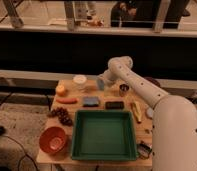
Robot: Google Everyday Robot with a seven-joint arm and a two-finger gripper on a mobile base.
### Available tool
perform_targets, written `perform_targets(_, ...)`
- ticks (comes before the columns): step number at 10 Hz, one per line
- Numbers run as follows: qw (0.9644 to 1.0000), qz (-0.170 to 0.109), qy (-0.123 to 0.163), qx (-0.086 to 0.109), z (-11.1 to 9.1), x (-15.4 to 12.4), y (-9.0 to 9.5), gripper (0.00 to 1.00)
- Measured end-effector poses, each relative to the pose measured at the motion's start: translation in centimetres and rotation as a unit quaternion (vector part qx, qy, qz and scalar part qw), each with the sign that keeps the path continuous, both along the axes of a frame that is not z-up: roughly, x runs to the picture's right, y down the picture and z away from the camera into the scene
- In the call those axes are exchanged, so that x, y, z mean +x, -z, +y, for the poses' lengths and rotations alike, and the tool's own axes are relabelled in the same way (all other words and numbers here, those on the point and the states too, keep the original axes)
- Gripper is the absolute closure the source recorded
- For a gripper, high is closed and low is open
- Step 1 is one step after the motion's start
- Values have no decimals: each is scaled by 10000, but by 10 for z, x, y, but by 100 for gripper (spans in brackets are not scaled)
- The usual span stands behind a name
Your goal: Stack cups into tray
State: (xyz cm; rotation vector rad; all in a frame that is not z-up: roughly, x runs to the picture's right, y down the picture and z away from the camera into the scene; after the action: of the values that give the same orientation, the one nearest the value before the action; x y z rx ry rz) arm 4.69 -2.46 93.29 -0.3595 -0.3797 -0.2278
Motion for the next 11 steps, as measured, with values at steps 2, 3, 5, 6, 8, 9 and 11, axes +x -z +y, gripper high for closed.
perform_targets(2,10000,46,-38,0,-1,3,-3,20)
perform_targets(3,9999,81,-60,0,-1,5,-4,20)
perform_targets(5,9998,158,-107,1,-2,11,-8,20)
perform_targets(6,9996,221,-149,10,-4,16,-10,20)
perform_targets(8,9993,312,-221,21,-6,24,-13,20)
perform_targets(9,9988,388,-282,29,-8,32,-15,20)
perform_targets(11,9981,495,-360,29,-8,44,-16,20)
